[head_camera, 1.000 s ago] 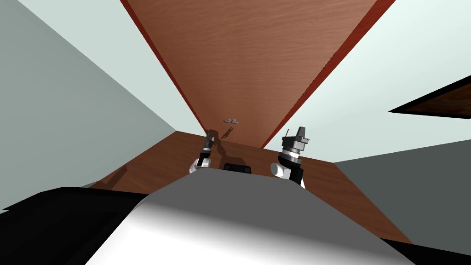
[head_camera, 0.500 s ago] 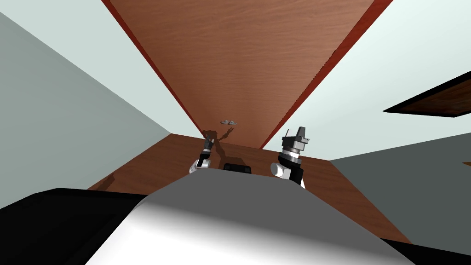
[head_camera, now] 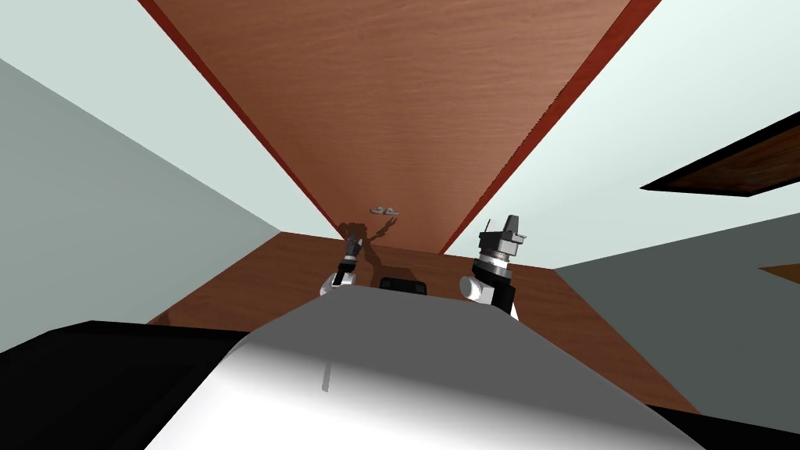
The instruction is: Pull the door open
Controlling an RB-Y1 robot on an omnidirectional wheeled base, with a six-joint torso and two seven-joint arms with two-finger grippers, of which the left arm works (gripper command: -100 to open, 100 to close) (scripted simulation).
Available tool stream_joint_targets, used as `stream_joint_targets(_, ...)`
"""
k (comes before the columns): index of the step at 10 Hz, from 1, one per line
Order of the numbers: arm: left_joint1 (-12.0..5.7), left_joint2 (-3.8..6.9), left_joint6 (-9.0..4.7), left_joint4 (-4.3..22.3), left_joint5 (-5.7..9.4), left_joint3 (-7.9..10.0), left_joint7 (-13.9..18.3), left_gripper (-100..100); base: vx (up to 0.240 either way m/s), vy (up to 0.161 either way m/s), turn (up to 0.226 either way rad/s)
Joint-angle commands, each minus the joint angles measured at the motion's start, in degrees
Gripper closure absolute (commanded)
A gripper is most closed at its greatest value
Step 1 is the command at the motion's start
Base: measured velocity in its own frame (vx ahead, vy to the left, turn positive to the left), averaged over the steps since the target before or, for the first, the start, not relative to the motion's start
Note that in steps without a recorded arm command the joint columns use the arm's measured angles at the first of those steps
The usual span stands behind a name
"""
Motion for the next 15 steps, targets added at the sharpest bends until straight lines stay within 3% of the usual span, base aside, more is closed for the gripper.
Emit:
stream_joint_targets(1, -0.51, 0.62, -0.55, 1.96, 0.19, 0.0, 0.34, -100, 0.09, -0.001, -0.071)
stream_joint_targets(15, -4.43, 4.26, -6.69, 19.42, 1.33, -0.45, 2.16, -100, 0.113, 0.01, -0.073)
